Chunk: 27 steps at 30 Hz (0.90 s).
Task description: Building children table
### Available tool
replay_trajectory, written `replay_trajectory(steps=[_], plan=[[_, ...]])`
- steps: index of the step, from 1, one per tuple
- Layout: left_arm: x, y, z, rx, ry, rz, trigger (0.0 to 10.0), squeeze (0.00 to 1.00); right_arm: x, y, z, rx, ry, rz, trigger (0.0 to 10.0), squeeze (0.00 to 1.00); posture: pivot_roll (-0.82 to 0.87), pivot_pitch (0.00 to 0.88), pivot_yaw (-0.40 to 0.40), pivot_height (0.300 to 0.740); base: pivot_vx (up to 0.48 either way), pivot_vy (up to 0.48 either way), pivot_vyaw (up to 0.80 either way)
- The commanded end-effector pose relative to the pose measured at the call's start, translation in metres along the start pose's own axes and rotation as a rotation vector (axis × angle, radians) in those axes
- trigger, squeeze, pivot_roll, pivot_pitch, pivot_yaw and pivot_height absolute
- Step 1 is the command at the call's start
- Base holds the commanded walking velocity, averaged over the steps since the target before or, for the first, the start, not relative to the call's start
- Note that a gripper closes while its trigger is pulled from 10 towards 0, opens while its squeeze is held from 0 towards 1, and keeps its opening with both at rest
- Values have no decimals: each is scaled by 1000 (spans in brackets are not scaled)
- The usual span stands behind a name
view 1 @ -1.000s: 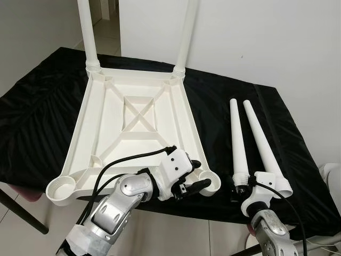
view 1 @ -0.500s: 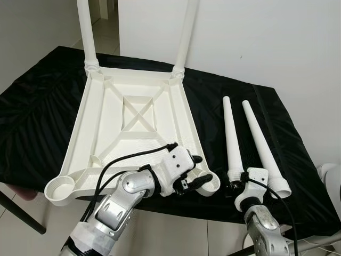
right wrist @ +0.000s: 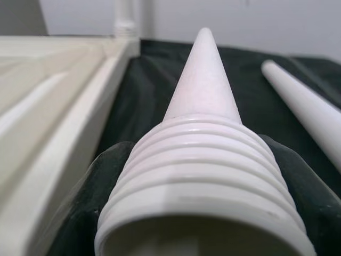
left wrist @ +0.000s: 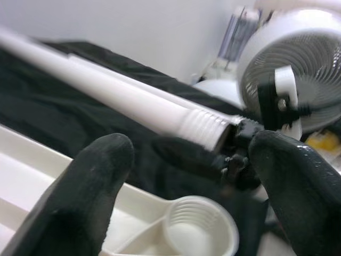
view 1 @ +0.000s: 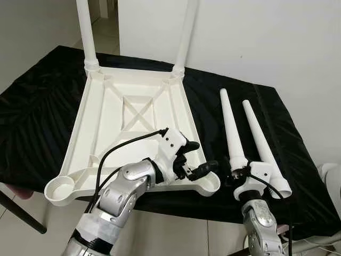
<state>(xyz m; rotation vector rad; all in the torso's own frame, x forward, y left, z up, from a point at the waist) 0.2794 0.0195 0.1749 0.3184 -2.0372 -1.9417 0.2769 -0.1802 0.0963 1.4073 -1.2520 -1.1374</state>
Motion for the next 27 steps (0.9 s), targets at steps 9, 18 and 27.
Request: replay_trajectory(steps=[9,18,27], plan=[[-26,8,-16,-128,36,226,10000,0,-19,19,-5,134,75,87,10000,0,-51,0,-71,740,0,0,0],[-43,23,-25,-137,21,463,10000,0,-33,33,-7,205,196,162,10000,0,-63,0,-78,740,0,0,0],[-62,25,-30,-163,126,509,10000,0,-49,36,-3,234,309,229,10000,0,-71,0,-87,740,0,0,0]])
Point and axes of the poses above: a point about 5 cm out from each wrist's last joint towards the gripper, its own z axis pointing back from the gripper into the wrist, its own y axis along the axis of the wrist's last joint, x = y × z, the point moved 1 cm from there along -z, pointing out of the wrist towards the gripper, and after that the axes turned 2 degrees about -z, right-handed, at the moved point
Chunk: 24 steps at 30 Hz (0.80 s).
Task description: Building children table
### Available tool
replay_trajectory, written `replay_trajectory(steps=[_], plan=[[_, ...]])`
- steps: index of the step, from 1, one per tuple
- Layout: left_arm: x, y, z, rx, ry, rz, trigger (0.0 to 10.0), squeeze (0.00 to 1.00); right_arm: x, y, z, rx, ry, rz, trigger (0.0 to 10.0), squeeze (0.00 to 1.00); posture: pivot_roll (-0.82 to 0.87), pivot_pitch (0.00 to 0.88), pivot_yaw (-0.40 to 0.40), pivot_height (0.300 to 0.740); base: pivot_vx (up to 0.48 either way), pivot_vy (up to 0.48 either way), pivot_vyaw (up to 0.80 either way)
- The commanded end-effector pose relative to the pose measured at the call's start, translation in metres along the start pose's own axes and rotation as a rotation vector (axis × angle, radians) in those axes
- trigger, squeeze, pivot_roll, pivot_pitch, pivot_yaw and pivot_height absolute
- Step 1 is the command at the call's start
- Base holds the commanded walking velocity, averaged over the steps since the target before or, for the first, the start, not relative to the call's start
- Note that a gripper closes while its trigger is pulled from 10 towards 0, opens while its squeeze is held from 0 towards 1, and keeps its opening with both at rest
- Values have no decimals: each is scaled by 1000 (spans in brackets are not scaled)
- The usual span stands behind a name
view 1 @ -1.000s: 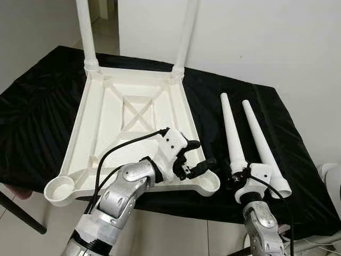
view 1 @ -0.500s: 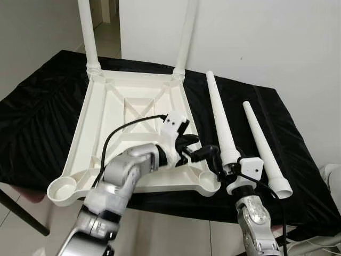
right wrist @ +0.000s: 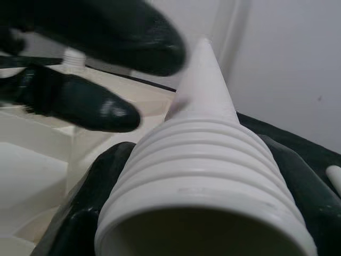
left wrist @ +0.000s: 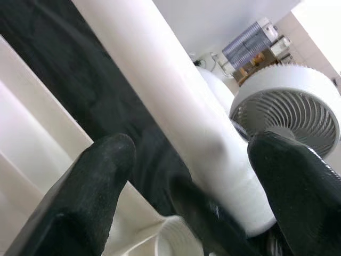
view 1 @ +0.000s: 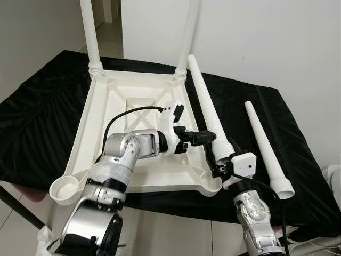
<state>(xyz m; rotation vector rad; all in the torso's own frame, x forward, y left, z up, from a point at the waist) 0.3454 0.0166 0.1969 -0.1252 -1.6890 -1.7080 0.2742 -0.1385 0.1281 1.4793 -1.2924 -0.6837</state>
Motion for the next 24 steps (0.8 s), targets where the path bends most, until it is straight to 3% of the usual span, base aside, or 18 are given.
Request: replay_trajectory(steps=[1,13,18,24], plan=[[-7,3,-4,-8,59,8,10000,0,-7,10,-1,54,56,41,10000,0,-71,0,-87,740,0,0,0],[-15,14,-3,14,108,51,10000,0,-27,15,-1,70,151,56,10000,0,-75,0,-87,740,0,0,0],[-28,33,4,84,180,116,10000,0,-33,16,6,73,194,81,10000,0,-76,6,-84,740,0,0,0],[-39,53,16,141,238,136,10000,0,-32,15,16,56,216,97,10000,0,-77,8,-82,740,0,0,0]])
Point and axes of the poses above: a point about 5 cm out from each wrist's last joint towards the gripper, its own z axis pointing back from the gripper into the wrist, its own y axis along the axis of the wrist's last joint, x = y × z, the point moved 1 cm from there along -z, pointing out of the wrist towards the gripper, and after that the axes turned 2 degrees about -z, right-handed, at the moved point
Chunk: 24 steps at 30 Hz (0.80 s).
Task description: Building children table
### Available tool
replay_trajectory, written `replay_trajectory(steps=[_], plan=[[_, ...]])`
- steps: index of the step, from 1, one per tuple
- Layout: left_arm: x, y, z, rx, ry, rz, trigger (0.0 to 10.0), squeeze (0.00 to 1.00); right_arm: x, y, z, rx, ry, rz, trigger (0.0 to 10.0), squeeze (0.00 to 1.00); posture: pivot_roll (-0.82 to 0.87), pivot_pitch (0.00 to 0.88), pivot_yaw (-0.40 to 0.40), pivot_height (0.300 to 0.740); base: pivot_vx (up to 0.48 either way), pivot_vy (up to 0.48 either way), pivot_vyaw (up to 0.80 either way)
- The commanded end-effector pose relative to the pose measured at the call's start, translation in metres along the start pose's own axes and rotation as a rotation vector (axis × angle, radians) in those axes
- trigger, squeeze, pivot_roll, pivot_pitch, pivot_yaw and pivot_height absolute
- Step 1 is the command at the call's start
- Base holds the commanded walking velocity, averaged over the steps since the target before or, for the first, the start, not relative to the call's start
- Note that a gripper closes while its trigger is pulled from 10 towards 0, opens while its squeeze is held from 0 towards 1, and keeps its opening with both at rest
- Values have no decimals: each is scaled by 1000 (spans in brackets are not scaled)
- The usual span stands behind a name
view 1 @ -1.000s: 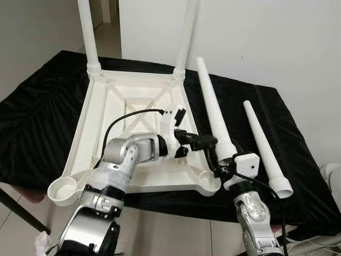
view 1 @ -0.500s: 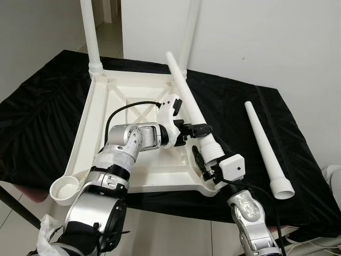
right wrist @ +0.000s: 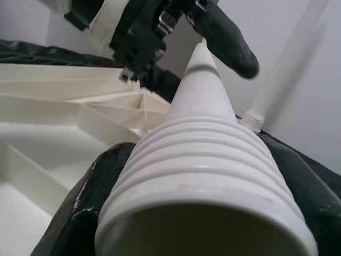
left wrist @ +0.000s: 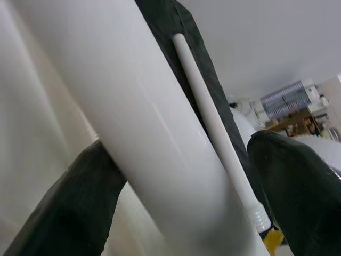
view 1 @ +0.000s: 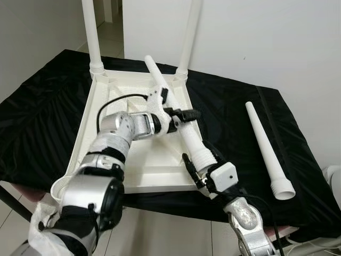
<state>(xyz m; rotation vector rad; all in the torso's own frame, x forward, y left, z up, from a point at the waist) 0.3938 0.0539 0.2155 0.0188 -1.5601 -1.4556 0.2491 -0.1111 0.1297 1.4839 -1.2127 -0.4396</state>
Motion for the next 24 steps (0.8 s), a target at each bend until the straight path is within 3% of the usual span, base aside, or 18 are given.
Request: replay_trajectory(steps=[1,6,9,16,24], plan=[[3,6,-1,22,-5,1,10000,0,0,2,3,8,14,15,10000,0,-77,8,-82,740,0,0,0],[-10,29,11,90,67,1,10000,0,-2,2,15,-19,57,28,10000,0,-79,15,-78,740,0,0,0],[-12,31,12,97,78,17,10000,0,-3,1,17,-25,72,31,10000,0,-79,17,-76,740,0,0,0],[-2,20,0,46,26,39,10000,0,-3,2,13,-12,115,66,10000,0,-78,22,-75,740,0,0,0],[0,11,-8,21,30,60,10000,0,-11,7,7,23,197,135,10000,0,-75,27,-79,740,0,0,0]])
Point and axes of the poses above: a point about 5 cm out from each wrist's last joint towards the gripper, its own z axis pointing back from the gripper into the wrist, its own y axis along the axis of the wrist's last joint, x = y × z, the point moved 1 cm from there along -z, pointing out of the wrist towards the gripper, and after that the axes turned 2 degrees about -z, right-handed, at the moved point
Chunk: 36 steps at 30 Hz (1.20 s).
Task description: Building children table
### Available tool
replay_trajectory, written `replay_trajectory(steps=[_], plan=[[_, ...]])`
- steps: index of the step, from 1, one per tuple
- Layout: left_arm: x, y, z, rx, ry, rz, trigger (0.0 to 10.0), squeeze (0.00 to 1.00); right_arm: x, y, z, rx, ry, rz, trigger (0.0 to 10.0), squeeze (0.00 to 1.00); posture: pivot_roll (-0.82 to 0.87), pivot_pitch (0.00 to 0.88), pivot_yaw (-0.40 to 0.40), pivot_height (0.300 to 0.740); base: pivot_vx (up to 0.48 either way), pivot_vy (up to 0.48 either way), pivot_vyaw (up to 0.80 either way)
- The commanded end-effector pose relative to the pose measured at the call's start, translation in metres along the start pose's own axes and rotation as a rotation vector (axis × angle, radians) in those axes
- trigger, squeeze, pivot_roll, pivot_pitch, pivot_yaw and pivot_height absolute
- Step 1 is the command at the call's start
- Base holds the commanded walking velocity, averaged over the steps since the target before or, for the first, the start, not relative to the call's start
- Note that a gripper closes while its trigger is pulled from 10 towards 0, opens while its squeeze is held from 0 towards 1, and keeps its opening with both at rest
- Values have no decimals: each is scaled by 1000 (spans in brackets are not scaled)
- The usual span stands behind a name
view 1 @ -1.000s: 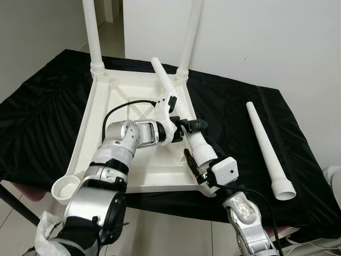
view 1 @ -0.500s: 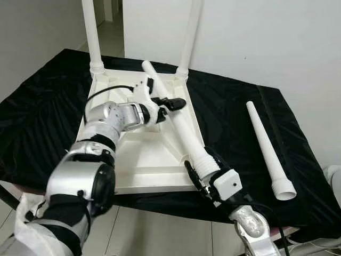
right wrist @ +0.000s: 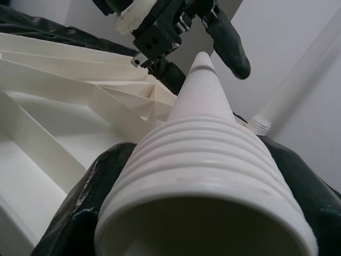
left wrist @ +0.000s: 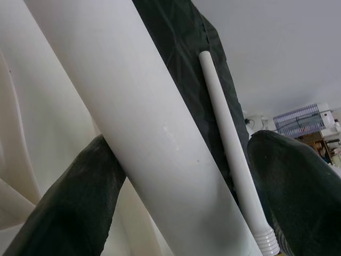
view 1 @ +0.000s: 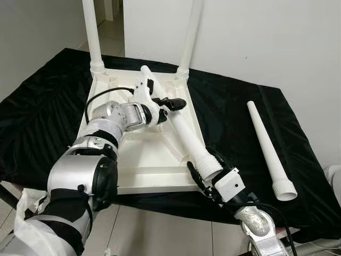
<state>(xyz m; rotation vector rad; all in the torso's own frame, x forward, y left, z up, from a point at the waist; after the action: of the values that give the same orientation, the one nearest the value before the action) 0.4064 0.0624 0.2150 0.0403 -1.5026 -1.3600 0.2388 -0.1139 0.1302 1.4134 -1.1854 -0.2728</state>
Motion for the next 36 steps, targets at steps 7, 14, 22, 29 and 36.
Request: replay_trajectory(steps=[7,14,22,29,36], plan=[[11,-1,-7,-4,-34,13,10000,0,-12,3,-5,31,107,40,10000,0,-73,29,-86,740,0,0,0],[12,13,-3,75,-58,123,0,0,-12,-1,2,3,110,34,10000,0,-79,25,-84,740,0,0,0],[17,18,-1,99,-110,211,0,0,-12,-3,5,-7,95,38,10000,0,-81,20,-84,740,0,0,0],[19,18,-2,102,-126,241,0,0,-9,-6,6,-19,45,-52,10000,1000,-76,13,-91,740,0,0,0],[18,21,-1,122,-118,210,0,0,0,-11,5,-44,-52,-189,10000,1000,-72,6,-95,740,0,0,0]])
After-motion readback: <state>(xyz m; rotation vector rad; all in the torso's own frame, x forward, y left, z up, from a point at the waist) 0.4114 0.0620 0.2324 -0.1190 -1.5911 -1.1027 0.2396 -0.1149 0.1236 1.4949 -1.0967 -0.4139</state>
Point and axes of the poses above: a point about 5 cm out from each wrist's last joint towards the gripper, its own z axis pointing back from the gripper into the wrist, its own y axis along the axis of the wrist's last joint, x = y × z, the point moved 1 cm from there along -z, pointing out of the wrist towards the gripper, and after that the axes turned 2 degrees about -z, right-handed, at the moved point
